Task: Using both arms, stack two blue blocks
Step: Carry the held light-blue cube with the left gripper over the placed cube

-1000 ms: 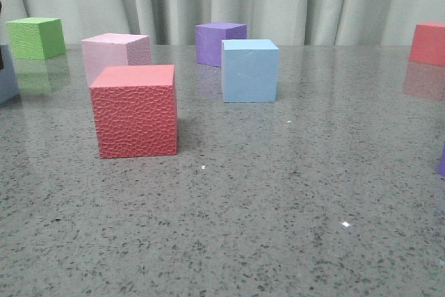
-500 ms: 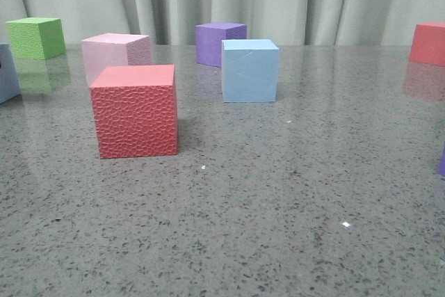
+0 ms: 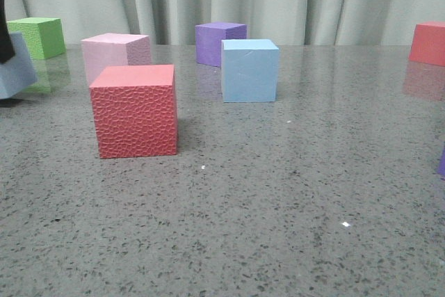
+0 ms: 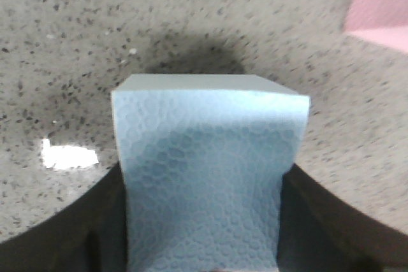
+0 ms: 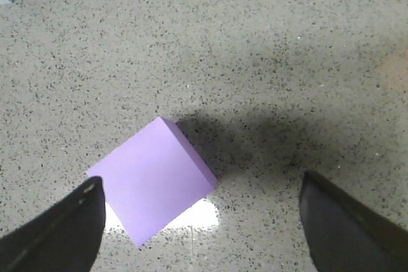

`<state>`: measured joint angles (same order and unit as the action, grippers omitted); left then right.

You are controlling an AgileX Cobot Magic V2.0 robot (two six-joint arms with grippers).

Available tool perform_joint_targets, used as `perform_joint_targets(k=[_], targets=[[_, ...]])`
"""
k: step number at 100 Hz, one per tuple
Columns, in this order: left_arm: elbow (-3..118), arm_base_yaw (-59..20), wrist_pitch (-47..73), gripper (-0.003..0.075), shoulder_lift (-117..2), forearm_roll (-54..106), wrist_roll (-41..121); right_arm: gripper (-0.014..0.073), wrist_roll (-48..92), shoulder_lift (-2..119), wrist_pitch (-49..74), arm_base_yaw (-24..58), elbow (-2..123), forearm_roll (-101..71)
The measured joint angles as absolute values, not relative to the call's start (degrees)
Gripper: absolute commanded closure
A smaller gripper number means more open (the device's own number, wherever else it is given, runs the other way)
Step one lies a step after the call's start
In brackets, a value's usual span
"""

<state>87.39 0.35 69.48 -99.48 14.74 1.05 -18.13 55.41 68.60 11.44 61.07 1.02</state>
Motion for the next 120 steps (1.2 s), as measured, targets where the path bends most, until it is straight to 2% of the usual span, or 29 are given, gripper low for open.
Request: perform_joint_targets(k=[22,63,90,120], targets=[[94.2,-1.9,70.6,0.0596,-99.5,12.3,-7.5,-0.0020,-17.9,55.4,68.6,11.4,61.1,1.0],[104.8,-13.4,71.5,0.0596,-99.5,10.1,-22.7,-0.0020,-17.9,55.4,68.1,11.4,61.1,1.0],[107.4,-19.4,71.8,0.0596,-100.1,9.9,-28.2,-0.0020,-17.9,55.4,67.6,11.4,61.1,1.0],[113.5,-26.1,71.9,0.0596,-106.4,9.9,-31.3,-0.0020,-17.9,55.4,67.6,11.4,61.1,1.0]])
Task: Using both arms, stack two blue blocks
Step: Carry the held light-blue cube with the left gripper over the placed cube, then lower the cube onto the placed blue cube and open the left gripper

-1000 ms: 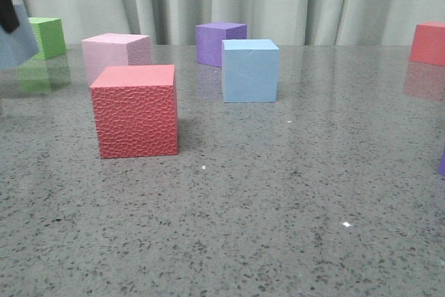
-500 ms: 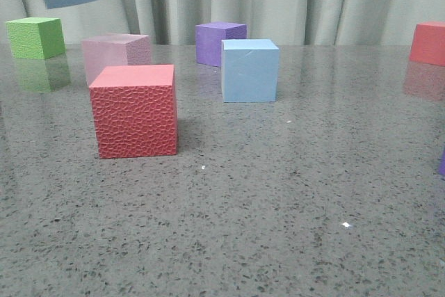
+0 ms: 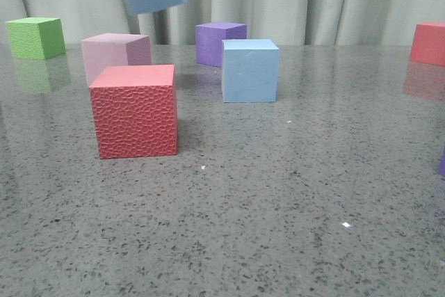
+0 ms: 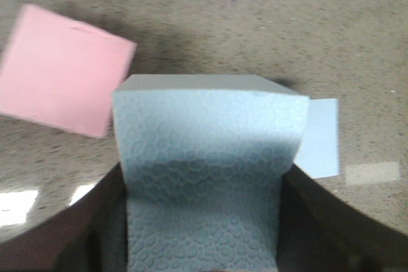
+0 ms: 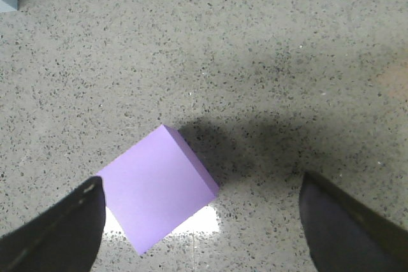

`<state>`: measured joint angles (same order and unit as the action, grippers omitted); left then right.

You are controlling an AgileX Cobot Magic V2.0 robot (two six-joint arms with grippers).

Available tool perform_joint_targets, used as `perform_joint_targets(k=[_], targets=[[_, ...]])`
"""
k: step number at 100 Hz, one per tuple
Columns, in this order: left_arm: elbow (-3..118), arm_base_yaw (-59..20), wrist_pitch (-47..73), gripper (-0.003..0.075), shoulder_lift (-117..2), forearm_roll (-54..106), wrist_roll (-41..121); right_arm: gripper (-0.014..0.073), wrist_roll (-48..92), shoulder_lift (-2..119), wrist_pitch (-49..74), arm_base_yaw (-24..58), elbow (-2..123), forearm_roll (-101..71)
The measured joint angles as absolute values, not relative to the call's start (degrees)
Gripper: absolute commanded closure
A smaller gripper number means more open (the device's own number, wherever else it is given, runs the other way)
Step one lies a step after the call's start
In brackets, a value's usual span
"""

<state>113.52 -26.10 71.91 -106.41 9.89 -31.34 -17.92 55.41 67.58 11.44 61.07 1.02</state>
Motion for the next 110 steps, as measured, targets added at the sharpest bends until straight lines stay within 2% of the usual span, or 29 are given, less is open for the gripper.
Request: perform_joint_targets(k=[41,110], targets=[[124.5,-32.4,71.9,0.0596,-116.1,10.2,-33.8,-0.0020,-17.9,55.4,67.6,11.4,61.1,1.0],[125.1,-35.7,71.9,0.0594,-118.2,10.1,-34.7,-0.0020,-17.9,55.4,67.7,11.4,61.1,1.0]])
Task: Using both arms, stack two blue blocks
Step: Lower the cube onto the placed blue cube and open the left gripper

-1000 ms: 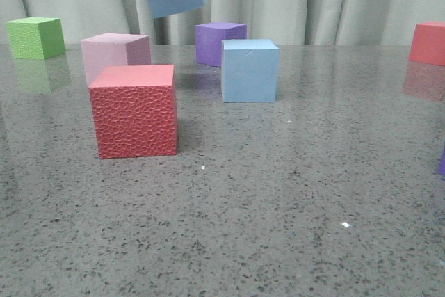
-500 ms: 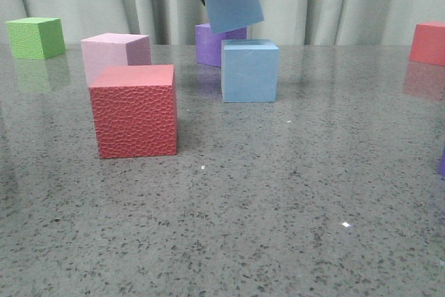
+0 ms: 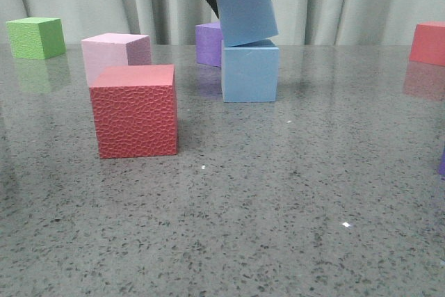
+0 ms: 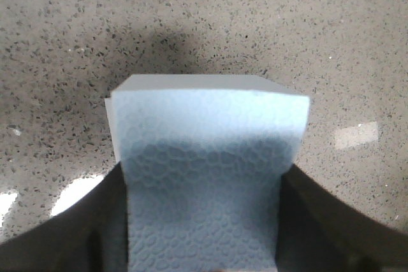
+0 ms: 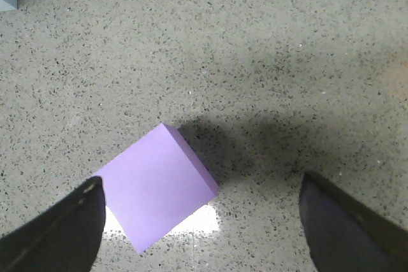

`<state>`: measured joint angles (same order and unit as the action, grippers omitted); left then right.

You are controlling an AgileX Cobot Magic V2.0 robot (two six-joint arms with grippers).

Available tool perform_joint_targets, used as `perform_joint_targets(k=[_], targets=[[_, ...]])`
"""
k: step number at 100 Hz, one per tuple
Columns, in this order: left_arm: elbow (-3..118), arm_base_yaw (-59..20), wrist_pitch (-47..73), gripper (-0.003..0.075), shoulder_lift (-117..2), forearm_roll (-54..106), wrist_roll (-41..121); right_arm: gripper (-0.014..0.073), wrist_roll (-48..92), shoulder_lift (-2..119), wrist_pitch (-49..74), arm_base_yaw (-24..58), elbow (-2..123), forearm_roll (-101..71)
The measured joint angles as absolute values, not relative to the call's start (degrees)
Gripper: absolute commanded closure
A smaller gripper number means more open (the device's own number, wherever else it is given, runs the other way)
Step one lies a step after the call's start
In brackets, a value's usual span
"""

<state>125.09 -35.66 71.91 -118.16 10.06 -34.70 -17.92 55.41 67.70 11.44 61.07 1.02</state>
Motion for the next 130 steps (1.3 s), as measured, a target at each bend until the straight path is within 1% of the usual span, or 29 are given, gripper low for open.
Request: perform_joint_targets(k=[8,12,17,27,34,42,48,84,104,130], targets=[[125.1,-35.7,71.9,0.0576,-118.3,10.1,-34.7,-0.0020,-17.9,55.4,67.7,11.4,61.1,1.0],[125.1,-35.7,71.9,0.0551,-118.3,10.1,-34.7,-0.0020,-17.9,55.4,67.7,11.4,61.1,1.0],[125.1,-35.7,71.9,0.0503,-118.3,10.1,-34.7,-0.0020,-17.9,55.4,67.7,11.4,61.1,1.0],[125.1,-35.7,71.9,0.0370,-118.3,10.1,-34.7,-0.0020,-17.9,55.4,67.7,11.4,61.1,1.0],[125.1,-35.7,71.9,0.0295,-118.3,10.1,-34.8,-0.0020,-17.9,55.4,67.7,11.4,61.1,1.0],[125.2,-35.7,71.9,0.0228,-118.3,10.1,-34.8,-0.0020,-17.9,55.4,67.7,11.4,61.1,1.0],[125.2,-35.7,71.9,0.0200,-118.3,10.1,-34.8,-0.0020,-17.9,55.4,67.7,11.4,61.1,1.0],[129.3,-35.7,71.9,0.0194,-118.4,10.6,-34.7,-0.0020,-17.9,55.4,67.7,11.4,61.1,1.0],[131.6,-35.7,72.0,0.0194,-118.1,12.5,-30.9,-0.0020,-17.9,55.4,68.1,11.4,61.1,1.0],[131.6,-35.7,72.3,0.0194,-112.3,9.8,-25.5,-0.0020,-17.9,55.4,68.5,11.4,61.1,1.0]])
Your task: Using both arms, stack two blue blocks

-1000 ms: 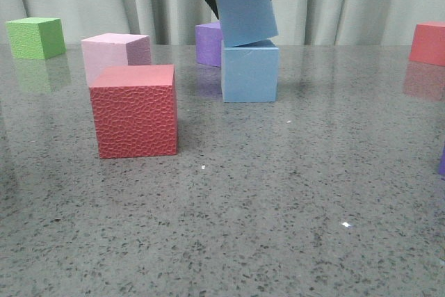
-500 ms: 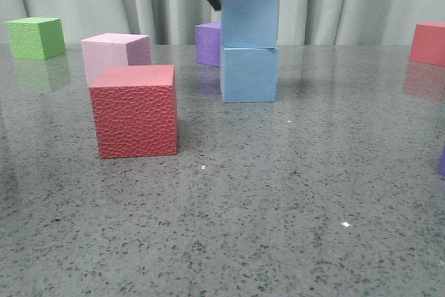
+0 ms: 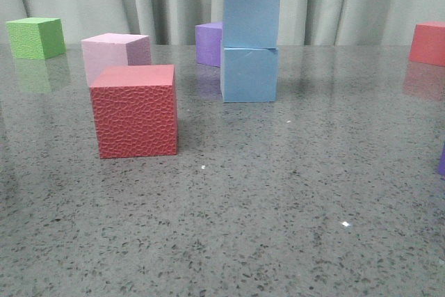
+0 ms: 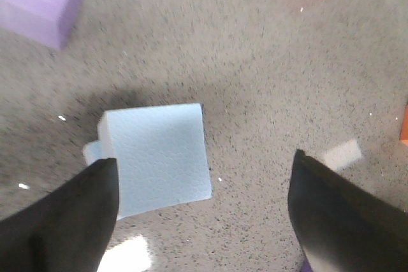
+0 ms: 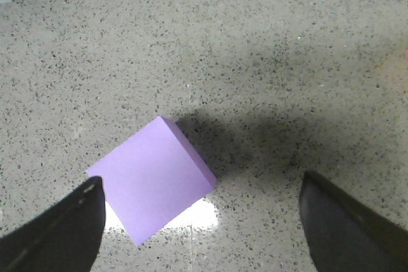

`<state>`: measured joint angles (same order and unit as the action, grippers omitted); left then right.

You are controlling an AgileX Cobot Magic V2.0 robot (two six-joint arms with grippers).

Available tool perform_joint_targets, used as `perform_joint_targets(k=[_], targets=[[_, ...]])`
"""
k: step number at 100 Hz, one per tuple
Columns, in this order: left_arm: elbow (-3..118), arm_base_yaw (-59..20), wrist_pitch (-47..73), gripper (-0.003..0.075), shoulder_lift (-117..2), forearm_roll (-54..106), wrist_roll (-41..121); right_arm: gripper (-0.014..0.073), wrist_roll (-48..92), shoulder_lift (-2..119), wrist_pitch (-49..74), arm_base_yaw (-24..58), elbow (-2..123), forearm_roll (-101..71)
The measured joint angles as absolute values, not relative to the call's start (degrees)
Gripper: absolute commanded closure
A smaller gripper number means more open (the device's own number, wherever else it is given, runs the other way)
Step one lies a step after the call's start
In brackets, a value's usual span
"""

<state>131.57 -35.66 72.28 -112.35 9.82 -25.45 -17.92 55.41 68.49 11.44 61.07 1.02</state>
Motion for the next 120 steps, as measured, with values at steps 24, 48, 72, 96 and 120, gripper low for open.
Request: perform_joint_targets(k=[24,48,72,96,120], targets=[[131.7,-35.7,72.5,0.0240,-103.5,5.5,-20.7,-0.0020,-17.9,55.4,68.1,11.4,61.1,1.0],[125.0,-35.7,72.7,0.0342,-92.5,-1.8,-18.3,-0.0020,-16.8,55.4,67.1,11.4,61.1,1.0],[110.5,-35.7,72.5,0.0520,-81.1,-8.1,-17.7,-0.0017,-15.8,55.4,65.7,11.4,61.1,1.0],[95.0,-35.7,65.7,0.0694,-69.5,-9.7,-17.6,0.0284,-15.1,54.3,64.4,11.4,61.1,1.0],[81.5,-35.7,59.7,0.0739,-58.7,-11.7,-18.7,0.0658,-13.2,49.5,63.5,11.4,60.6,1.1]])
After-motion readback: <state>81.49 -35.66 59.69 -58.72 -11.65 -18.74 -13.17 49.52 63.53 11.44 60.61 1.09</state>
